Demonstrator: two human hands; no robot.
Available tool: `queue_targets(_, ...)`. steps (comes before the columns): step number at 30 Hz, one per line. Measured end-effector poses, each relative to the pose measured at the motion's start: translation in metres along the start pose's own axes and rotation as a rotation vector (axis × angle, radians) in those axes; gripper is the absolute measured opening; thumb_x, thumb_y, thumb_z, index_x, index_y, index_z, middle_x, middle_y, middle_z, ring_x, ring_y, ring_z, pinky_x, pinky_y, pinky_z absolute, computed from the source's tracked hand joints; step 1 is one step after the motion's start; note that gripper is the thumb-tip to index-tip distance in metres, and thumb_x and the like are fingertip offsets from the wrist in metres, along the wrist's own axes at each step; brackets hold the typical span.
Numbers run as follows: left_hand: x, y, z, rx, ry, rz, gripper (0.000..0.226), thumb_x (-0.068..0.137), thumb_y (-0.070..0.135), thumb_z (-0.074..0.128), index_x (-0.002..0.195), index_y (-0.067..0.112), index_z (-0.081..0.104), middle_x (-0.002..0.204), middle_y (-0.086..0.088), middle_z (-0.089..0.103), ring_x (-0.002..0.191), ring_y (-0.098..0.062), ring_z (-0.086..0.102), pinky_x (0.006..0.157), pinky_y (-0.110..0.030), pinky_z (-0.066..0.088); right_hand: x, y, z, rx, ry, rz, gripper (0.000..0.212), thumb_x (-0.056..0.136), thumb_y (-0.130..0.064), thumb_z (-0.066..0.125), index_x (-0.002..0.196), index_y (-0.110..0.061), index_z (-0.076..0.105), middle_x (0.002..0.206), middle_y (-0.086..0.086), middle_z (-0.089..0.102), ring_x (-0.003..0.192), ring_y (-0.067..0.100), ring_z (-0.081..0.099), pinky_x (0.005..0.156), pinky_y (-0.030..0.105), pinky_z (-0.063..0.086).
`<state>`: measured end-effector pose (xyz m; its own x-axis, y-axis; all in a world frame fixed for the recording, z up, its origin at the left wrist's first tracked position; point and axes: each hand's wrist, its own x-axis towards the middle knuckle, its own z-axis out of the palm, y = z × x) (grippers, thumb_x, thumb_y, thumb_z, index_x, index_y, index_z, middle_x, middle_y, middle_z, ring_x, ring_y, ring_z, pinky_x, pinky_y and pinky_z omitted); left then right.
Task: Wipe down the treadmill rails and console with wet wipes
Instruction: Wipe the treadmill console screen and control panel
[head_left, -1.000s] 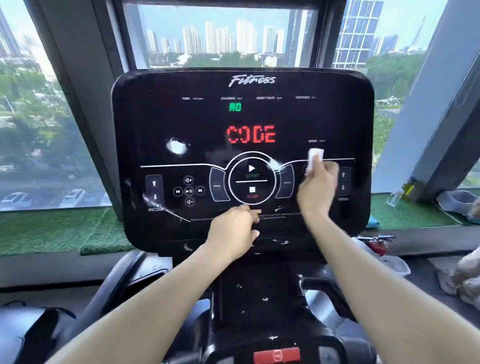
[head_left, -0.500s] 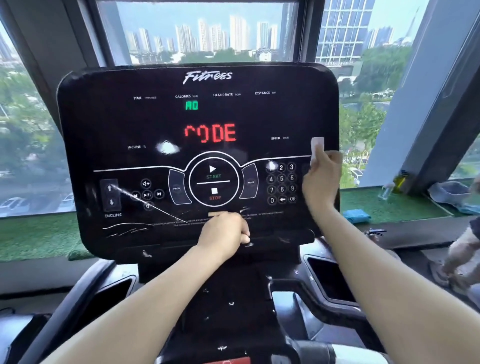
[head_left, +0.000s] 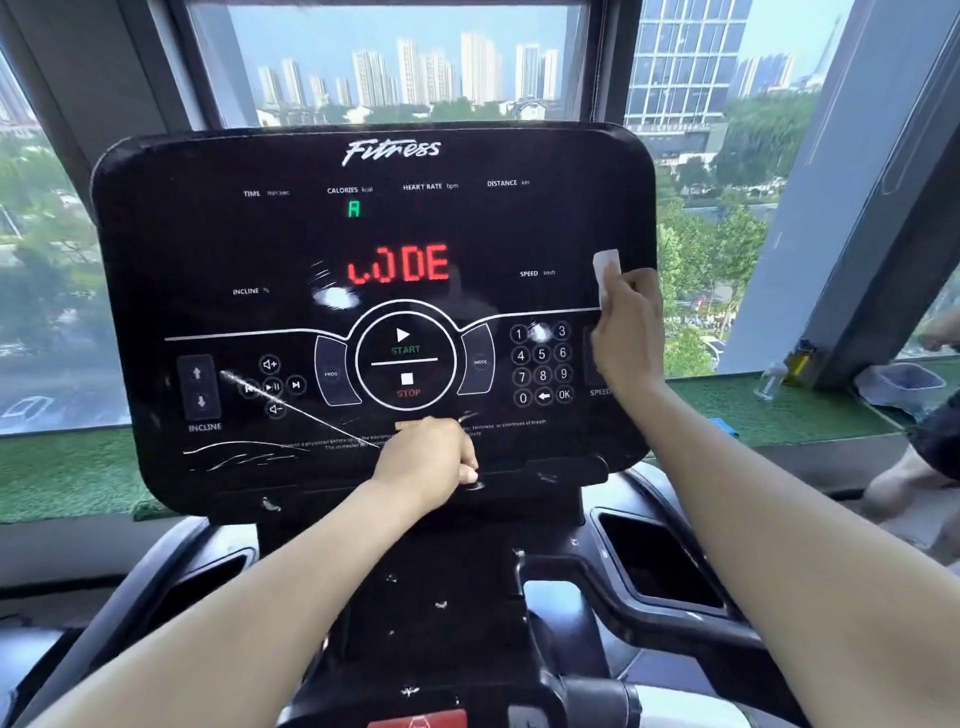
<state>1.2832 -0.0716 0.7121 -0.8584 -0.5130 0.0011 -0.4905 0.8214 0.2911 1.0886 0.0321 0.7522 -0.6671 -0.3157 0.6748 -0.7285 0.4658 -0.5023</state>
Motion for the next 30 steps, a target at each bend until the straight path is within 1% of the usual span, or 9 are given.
queue_targets(3, -0.001, 0.014, -0.001, 0.074, 0.040, 0.022, 0.013, 0.089, 0.028, 0.063, 0.099, 0.025, 0.072, 0.104, 0.002, 0.069, 0.100, -0.022, 0.061, 0.077, -0.027, 0.043, -0.011, 0.009, 0.000, 0.039, -0.067, 0.053, 0.051, 0.088, 0.008, 0.040, 0.136, -0.008, 0.043, 0.117, 0.017, 0.043, 0.100, 0.031, 0.044, 0.075, 0.020, 0.030)
queue_targets(5, 0.002, 0.027, 0.003, 0.067, 0.092, 0.074, 0.018, 0.092, 0.030, 0.059, 0.106, 0.026, 0.069, 0.110, 0.004, 0.065, 0.106, -0.021, 0.059, 0.078, -0.029, 0.042, -0.029, 0.020, 0.001, 0.039, -0.105, 0.064, 0.052, 0.089, 0.005, 0.042, 0.140, -0.010, 0.042, 0.131, 0.020, 0.042, 0.115, 0.034, 0.043, 0.089, 0.033, 0.035)
queue_targets(7, 0.007, 0.042, 0.009, 0.063, 0.108, 0.145, 0.025, 0.092, 0.031, 0.058, 0.115, 0.026, 0.065, 0.118, 0.004, 0.059, 0.112, -0.021, 0.054, 0.084, -0.031, 0.041, -0.049, 0.034, 0.004, 0.032, -0.132, 0.071, 0.052, 0.089, 0.005, 0.043, 0.139, -0.010, 0.043, 0.132, 0.020, 0.042, 0.116, 0.034, 0.043, 0.092, 0.034, 0.035)
queue_targets(13, 0.021, 0.068, 0.027, 0.020, 0.059, 0.160, 0.028, 0.089, 0.020, 0.062, 0.116, 0.024, 0.066, 0.113, 0.005, 0.063, 0.110, -0.019, 0.056, 0.076, -0.026, 0.036, -0.102, 0.065, 0.000, 0.024, -0.067, -0.044, 0.060, 0.081, 0.020, 0.050, 0.135, -0.007, 0.052, 0.090, 0.003, 0.040, 0.087, 0.021, 0.041, 0.072, 0.028, 0.034)
queue_targets(17, 0.027, 0.072, 0.020, -0.067, 0.012, 0.070, 0.024, 0.084, 0.013, 0.068, 0.106, 0.023, 0.070, 0.099, 0.003, 0.070, 0.078, -0.010, 0.055, 0.069, -0.020, 0.035, -0.072, 0.061, -0.008, 0.068, -0.091, 0.048, 0.053, 0.087, 0.010, 0.044, 0.133, -0.016, 0.054, 0.108, 0.012, 0.049, 0.098, 0.026, 0.046, 0.079, 0.019, 0.030)
queue_targets(19, 0.028, 0.075, 0.018, -0.093, 0.003, 0.051, 0.022, 0.084, 0.009, 0.066, 0.103, 0.021, 0.071, 0.096, 0.001, 0.072, 0.065, -0.004, 0.050, 0.059, -0.017, 0.034, -0.036, 0.057, -0.009, 0.058, -0.069, 0.051, 0.051, 0.089, 0.007, 0.043, 0.132, -0.018, 0.055, 0.109, 0.012, 0.049, 0.098, 0.026, 0.046, 0.072, 0.016, 0.029)
queue_targets(23, 0.028, 0.075, 0.019, -0.095, 0.010, 0.030, 0.025, 0.082, 0.012, 0.071, 0.104, 0.023, 0.071, 0.101, 0.002, 0.071, 0.098, -0.018, 0.062, 0.073, -0.019, 0.035, -0.009, 0.055, -0.014, 0.076, 0.016, -0.031, 0.037, 0.092, 0.003, 0.046, 0.120, -0.014, 0.064, 0.087, 0.000, 0.040, 0.084, 0.024, 0.041, 0.063, 0.015, 0.028)
queue_targets(27, 0.028, 0.075, 0.022, -0.049, 0.018, 0.038, 0.028, 0.081, 0.017, 0.073, 0.108, 0.023, 0.071, 0.108, 0.001, 0.069, 0.102, -0.022, 0.062, 0.074, -0.022, 0.037, -0.073, 0.076, -0.006, 0.019, 0.035, -0.082, 0.063, 0.070, 0.028, 0.049, 0.116, -0.010, 0.067, 0.086, 0.008, 0.051, 0.082, 0.030, 0.048, 0.065, 0.035, 0.043)
queue_targets(30, 0.029, 0.073, 0.025, -0.040, 0.035, 0.044, 0.028, 0.080, 0.020, 0.074, 0.108, 0.025, 0.071, 0.111, 0.002, 0.067, 0.104, -0.023, 0.061, 0.075, -0.023, 0.036, -0.104, 0.087, -0.003, 0.066, -0.020, -0.060, 0.066, 0.069, 0.029, 0.049, 0.117, -0.012, 0.067, 0.084, 0.007, 0.051, 0.079, 0.029, 0.048, 0.061, 0.041, 0.045)
